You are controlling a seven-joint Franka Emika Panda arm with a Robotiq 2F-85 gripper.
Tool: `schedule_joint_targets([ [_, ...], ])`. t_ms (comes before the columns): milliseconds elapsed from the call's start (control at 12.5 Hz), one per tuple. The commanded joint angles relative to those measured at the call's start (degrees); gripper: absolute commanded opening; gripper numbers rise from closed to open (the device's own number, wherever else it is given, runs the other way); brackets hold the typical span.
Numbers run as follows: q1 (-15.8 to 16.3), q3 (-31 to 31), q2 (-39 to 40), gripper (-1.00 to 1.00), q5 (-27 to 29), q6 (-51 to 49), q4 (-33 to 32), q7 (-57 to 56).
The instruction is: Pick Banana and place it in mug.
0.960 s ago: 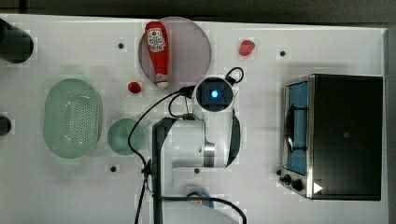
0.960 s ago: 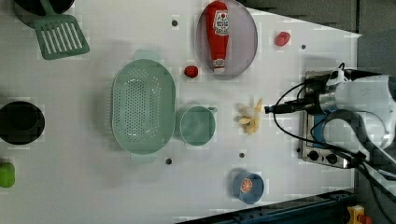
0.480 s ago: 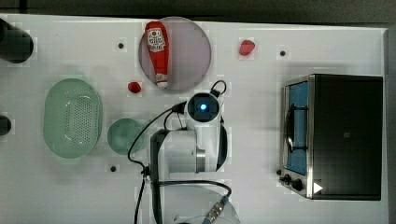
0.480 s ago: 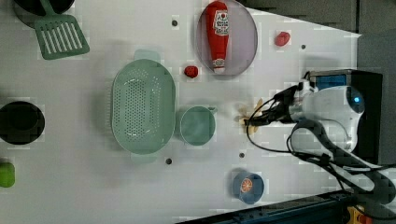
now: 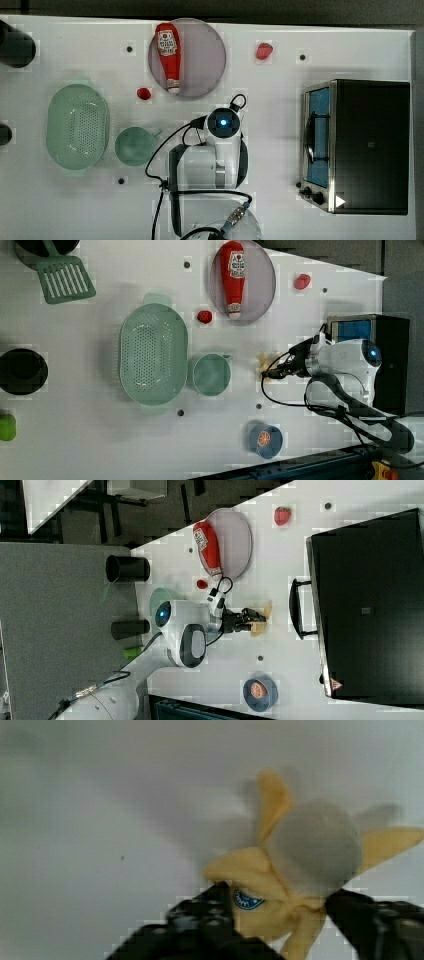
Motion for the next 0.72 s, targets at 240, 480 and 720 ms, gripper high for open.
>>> schedule_joint_targets([
  [240, -0.57, -0.14, -3.02, -0.56, 0.67, 1.86, -0.91, -2.03],
  [480, -0.80, -1.86, -14.08, -0.57, 0.72, -0.99, -0.38, -1.56],
  [720, -0.84, -2.80, -24.45, -0.57, 0.72, -12.71, 2.51, -1.26],
])
